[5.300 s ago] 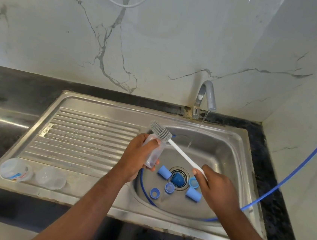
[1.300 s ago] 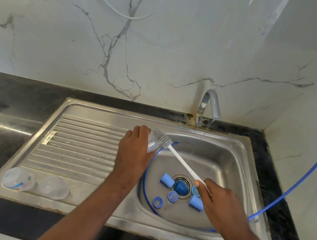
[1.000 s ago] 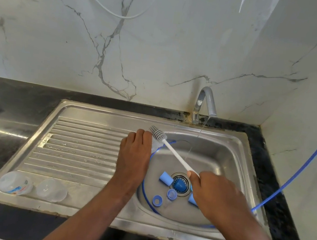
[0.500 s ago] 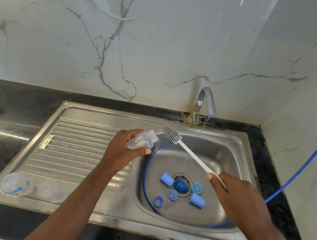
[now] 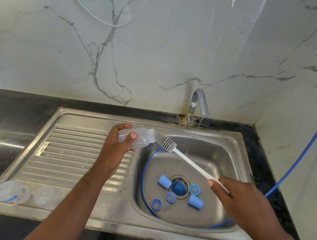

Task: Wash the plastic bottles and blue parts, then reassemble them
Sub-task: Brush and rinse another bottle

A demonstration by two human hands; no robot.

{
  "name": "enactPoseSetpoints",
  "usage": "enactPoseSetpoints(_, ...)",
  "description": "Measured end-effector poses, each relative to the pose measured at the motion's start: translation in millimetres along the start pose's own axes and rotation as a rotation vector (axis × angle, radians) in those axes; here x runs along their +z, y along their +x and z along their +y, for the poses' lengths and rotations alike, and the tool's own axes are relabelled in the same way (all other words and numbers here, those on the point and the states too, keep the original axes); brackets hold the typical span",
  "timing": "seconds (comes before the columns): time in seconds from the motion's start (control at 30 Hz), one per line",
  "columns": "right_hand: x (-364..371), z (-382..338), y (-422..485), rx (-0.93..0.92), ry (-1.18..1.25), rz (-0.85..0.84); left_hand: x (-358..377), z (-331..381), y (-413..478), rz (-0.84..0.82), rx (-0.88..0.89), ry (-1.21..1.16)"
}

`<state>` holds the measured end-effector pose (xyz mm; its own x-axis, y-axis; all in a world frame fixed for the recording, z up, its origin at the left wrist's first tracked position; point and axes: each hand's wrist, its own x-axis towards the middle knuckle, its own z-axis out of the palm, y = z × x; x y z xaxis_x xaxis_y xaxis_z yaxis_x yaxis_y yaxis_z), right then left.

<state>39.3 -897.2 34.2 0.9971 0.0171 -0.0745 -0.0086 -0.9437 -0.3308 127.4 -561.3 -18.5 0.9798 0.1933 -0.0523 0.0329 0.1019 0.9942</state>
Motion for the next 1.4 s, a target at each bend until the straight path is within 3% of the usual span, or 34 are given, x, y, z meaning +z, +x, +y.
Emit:
enactPoseSetpoints(0.17,-9.3,2.6,-1.2,-0.081,-0.164,0.011,-0.9,1.6,-0.6,-0.111,0.044,0.11)
enactPoseSetpoints(0.37,-7.8,6.3,9.1,-0.226,-0.467,0.046,1.0,22.1,2.9,-0.353,0.035,0.441)
enactPoseSetpoints(0.5,2.6,9.5,15.8,-0.235,-0.401,0.058,11.9,31.3,3.1,-0.313,-0.037,0.283)
enactPoseSetpoints(0.67,10.4,9.7,20.5,-0.175,-0.119,-0.035,31.6,42.2,11.7,-0.149,-0.065,0.071)
enactPoseSetpoints(0.77,12.5,3.4,18.9,-0.101,0.25,-0.227,40.7,40.1,13.8,-0.033,-0.059,-0.06)
enactPoseSetpoints(0.87,6.1,-8.2,13.1,0.088,0.674,-0.545,44.8,35.8,12.2,-0.055,-0.058,-0.125)
enactPoseSetpoints(0.93,3.0,-12.0,8.4,0.165,0.834,-0.731,44.7,34.2,11.9,-0.099,-0.081,-0.273)
enactPoseSetpoints(1.0,2.7,-16.3,4.4,0.185,0.909,-0.782,41.0,32.3,15.1,-0.147,-0.106,-0.425)
enactPoseSetpoints(1.1,9.2,-32.3,1.6,0.266,0.96,-0.694,39.1,25.5,21.9,-0.177,-0.169,-0.547)
enactPoseSetpoints(1.17,19.3,-42.3,-0.2,0.278,0.752,-0.462,41.8,25.5,22.5,-0.13,-0.274,-0.56)
enactPoseSetpoints(1.27,24.8,-56.8,-8.6,0.13,-0.094,-0.156,45.9,22.9,24.9,-0.083,-0.463,-0.542)
enactPoseSetpoints(1.33,26.9,-69.1,-15.4,0.09,-0.371,-0.134,52.9,21.6,26.9,-0.068,-0.524,-0.571)
enactPoseSetpoints(1.4,30.3,-82.9,-17.1,0.121,-0.419,-0.217,63.3,21.4,28.9,-0.088,-0.522,-0.576)
